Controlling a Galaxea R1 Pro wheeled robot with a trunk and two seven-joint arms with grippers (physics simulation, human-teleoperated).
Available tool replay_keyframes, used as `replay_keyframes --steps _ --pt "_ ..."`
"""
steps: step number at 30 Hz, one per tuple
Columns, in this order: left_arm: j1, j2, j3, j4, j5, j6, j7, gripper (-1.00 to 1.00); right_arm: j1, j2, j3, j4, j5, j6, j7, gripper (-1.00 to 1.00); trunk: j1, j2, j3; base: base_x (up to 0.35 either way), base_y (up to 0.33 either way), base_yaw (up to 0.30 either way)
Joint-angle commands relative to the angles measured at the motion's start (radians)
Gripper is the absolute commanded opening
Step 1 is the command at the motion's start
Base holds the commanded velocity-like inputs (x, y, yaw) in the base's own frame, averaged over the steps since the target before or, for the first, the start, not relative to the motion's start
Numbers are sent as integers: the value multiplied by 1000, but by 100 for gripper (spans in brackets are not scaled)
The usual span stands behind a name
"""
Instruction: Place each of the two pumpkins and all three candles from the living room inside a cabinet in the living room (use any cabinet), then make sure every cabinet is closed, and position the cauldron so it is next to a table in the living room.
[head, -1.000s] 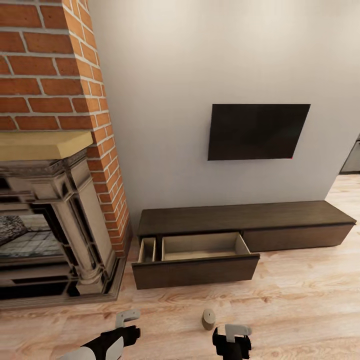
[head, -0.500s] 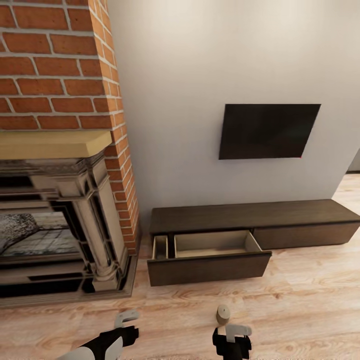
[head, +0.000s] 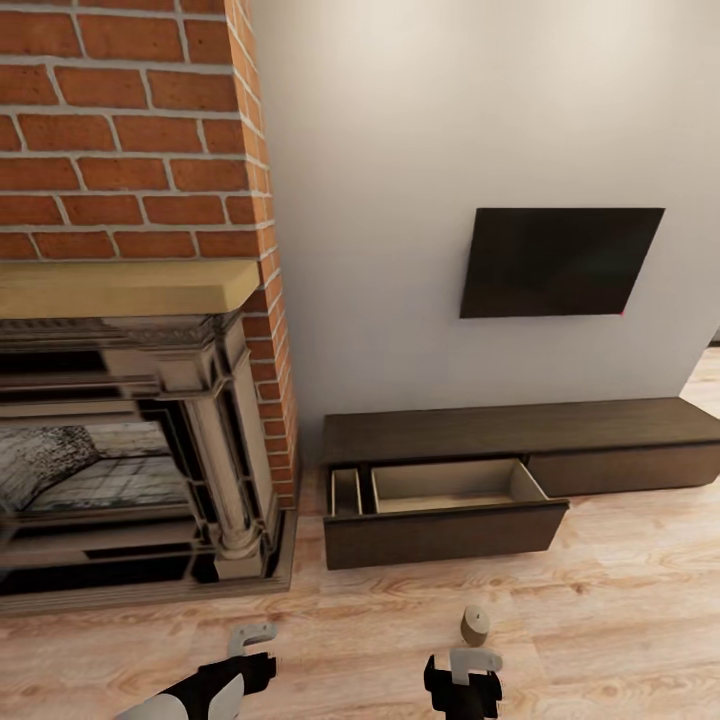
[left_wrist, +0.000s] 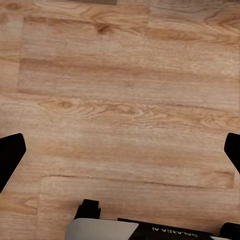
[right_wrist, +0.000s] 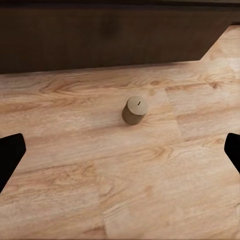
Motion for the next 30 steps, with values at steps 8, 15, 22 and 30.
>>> replay_keyframes --steps 8,15,22,30 --pt "42 27 9 -2 -8 0 1 100 -2 1 8 -3 -8 -4 -5 100 1 -2 -2 -1 330 0" --pt "50 44 8 -2 -9 0 0 100 -2 1 8 -2 -9 -4 -5 100 1 -2 -2 0 330 0" --pt "51 44 7 -2 -9 2 0 100 -2 1 8 -2 -9 -4 -5 100 1 -2 -2 0 331 0" --pt "51 44 8 -2 -9 3 -1 100 -2 1 8 -2 -9 -4 -5 100 1 -2 -2 0 331 0"
